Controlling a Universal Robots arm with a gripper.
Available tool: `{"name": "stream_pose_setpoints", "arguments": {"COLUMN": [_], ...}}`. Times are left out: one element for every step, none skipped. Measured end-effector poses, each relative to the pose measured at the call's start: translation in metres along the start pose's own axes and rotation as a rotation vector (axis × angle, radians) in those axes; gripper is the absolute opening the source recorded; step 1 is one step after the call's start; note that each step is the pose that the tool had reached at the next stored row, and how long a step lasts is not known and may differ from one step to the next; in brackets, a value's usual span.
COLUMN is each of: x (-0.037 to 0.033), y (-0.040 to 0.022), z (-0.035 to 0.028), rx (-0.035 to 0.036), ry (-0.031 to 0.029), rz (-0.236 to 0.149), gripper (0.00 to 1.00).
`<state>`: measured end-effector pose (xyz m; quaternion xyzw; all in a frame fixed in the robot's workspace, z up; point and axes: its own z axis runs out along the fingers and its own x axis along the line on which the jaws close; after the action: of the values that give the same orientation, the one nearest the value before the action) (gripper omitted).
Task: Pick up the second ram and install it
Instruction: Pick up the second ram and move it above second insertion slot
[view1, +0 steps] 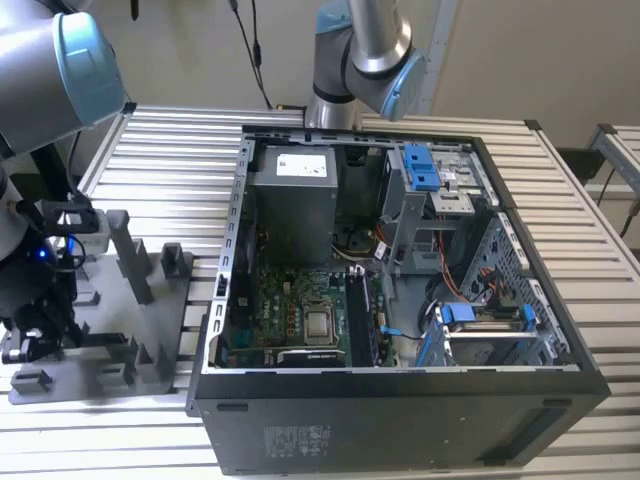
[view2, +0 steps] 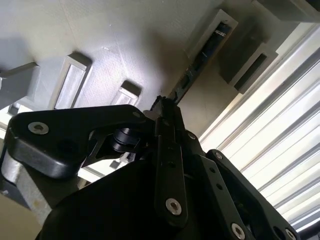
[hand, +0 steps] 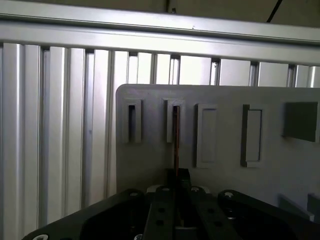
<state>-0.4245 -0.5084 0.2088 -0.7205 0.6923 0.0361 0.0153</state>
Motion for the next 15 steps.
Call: {"name": "stream_pose_setpoints", "arguments": {"x": [-0.0001,-0.0002,-0.0003,-0.0008,-0.0009,-0.0011,-0.0012,-0.0014,-0.0015,-0.0016,-0.0018,-0.0019,-0.002,-0.0022,-0.0024], "y": [0.0,0.0001,0.0003,0.0012,0.0015,0.0017,0.002,0.0022,0.0024,0.0025,0.0025,0.0026,0.0026,0.0027,0.0027], "z": [-0.0013,-0.0029,-0.0044,-0.0095,-0.0111,-0.0124,-0.0134,-0.0144,-0.0152,-0.0162,-0.0171,-0.0184,-0.0198,-0.0214,-0.0229], "rx": [0.0,0.0,0.0001,0.0016,0.0026,0.0035,0.0043,0.0053,0.0062,0.007,0.008,0.0087,0.0093,0.0095,0.0097], "ry": [0.0,0.0,0.0,0.0001,0.0001,0.0002,0.0002,0.0003,0.0002,0.0003,0.0002,0.0004,0.0003,0.0004,0.0004], "rz": [0.0,0.0,0.0,0.0,0.0,0.0,0.0,0.0,0.0,0.0,0.0,0.0,0.0,0.0,0.0], "gripper": [0.14,0.14,0.14,0.14,0.14,0.14,0.14,0.14,0.14,0.14,0.14,0.14,0.14,0.14,0.14]}}
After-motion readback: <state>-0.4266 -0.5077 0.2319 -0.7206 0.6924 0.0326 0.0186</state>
